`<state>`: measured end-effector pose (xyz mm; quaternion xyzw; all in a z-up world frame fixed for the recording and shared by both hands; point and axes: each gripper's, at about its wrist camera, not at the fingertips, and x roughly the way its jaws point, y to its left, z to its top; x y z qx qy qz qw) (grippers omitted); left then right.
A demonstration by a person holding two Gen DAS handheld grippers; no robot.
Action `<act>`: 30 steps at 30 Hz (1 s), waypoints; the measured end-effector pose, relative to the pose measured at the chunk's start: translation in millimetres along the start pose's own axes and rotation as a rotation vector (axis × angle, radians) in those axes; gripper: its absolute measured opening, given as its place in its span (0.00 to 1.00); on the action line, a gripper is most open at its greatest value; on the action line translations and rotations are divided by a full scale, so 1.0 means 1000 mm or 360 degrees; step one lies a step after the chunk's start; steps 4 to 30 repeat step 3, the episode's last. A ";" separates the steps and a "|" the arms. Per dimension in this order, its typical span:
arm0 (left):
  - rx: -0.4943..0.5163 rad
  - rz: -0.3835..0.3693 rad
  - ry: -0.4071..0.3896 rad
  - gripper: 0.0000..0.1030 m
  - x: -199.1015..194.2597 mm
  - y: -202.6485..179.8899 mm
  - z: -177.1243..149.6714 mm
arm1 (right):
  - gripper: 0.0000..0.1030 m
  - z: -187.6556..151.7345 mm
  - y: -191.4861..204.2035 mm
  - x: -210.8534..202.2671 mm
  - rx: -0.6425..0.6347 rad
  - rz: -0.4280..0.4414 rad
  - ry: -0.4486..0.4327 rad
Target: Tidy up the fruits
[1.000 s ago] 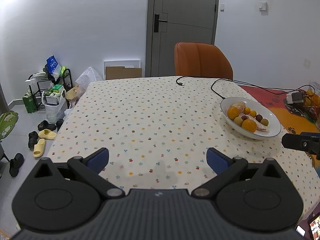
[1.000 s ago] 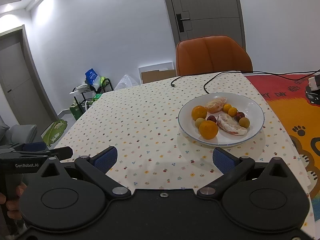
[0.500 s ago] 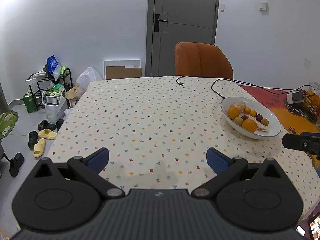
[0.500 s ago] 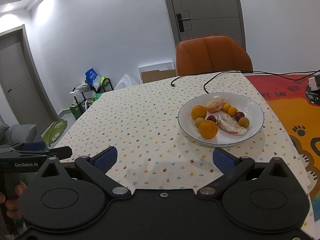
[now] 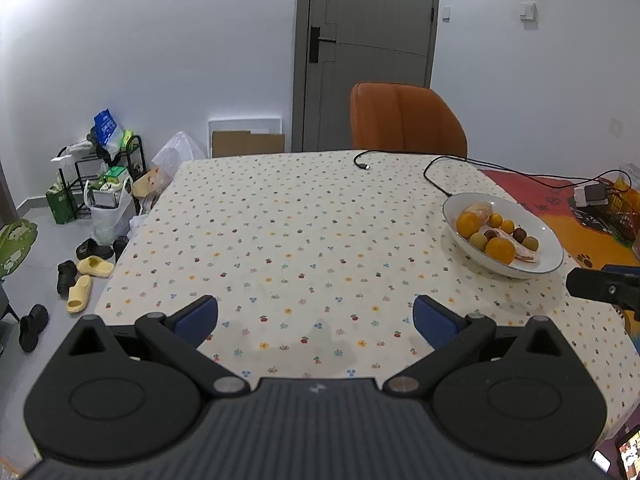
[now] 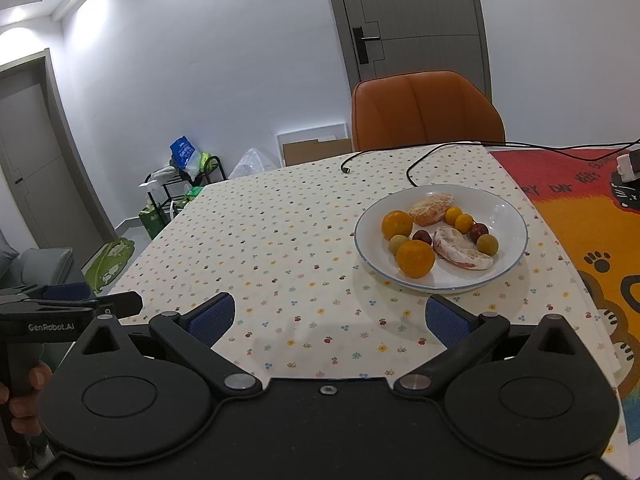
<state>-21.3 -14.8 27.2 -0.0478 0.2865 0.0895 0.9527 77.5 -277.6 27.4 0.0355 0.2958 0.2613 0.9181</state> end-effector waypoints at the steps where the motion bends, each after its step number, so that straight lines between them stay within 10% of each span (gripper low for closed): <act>1: 0.0006 0.0001 -0.0007 1.00 -0.001 -0.001 0.000 | 1.00 0.000 0.000 0.000 0.0002 0.0000 0.0001; 30: 0.0016 -0.0001 0.0002 1.00 0.001 -0.002 0.000 | 1.00 -0.001 -0.001 0.000 0.0000 0.0001 0.0003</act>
